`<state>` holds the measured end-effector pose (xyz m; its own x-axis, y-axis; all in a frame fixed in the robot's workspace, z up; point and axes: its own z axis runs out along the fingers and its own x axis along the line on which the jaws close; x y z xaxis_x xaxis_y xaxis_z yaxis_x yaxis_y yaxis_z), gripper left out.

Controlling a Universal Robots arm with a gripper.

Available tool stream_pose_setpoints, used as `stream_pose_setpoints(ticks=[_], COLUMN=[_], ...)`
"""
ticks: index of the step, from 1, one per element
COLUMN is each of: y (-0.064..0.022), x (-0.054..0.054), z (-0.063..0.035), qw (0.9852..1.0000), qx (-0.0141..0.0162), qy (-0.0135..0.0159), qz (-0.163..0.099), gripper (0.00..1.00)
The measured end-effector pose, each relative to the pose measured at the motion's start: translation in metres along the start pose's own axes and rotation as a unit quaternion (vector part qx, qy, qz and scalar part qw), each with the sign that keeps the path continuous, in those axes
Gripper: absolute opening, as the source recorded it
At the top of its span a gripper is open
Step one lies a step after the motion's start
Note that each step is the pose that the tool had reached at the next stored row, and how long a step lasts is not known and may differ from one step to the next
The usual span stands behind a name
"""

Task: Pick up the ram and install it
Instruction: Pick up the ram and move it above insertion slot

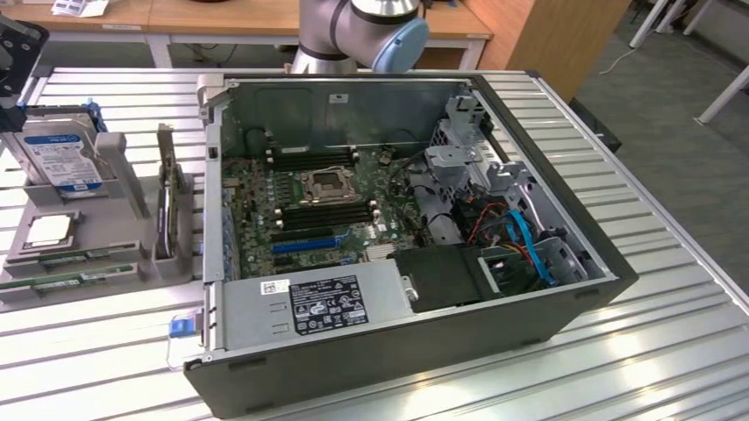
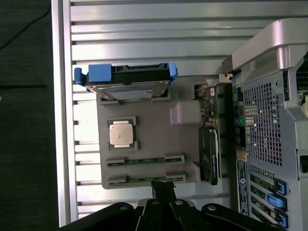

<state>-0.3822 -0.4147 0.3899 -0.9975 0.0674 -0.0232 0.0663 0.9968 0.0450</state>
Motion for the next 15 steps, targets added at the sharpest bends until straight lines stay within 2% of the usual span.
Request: stream_pose_setpoints(ticks=[8,15], y=[0.0000,0.0000], x=[0.0000,0.0000], z=[0.0000,0.0000], qw=[0.9995,0.9974], qx=[-0.0005,-0.0014], qy=[0.0013,0.0032], qz=[-0.030,-0.072], gripper=[0.10,0.10])
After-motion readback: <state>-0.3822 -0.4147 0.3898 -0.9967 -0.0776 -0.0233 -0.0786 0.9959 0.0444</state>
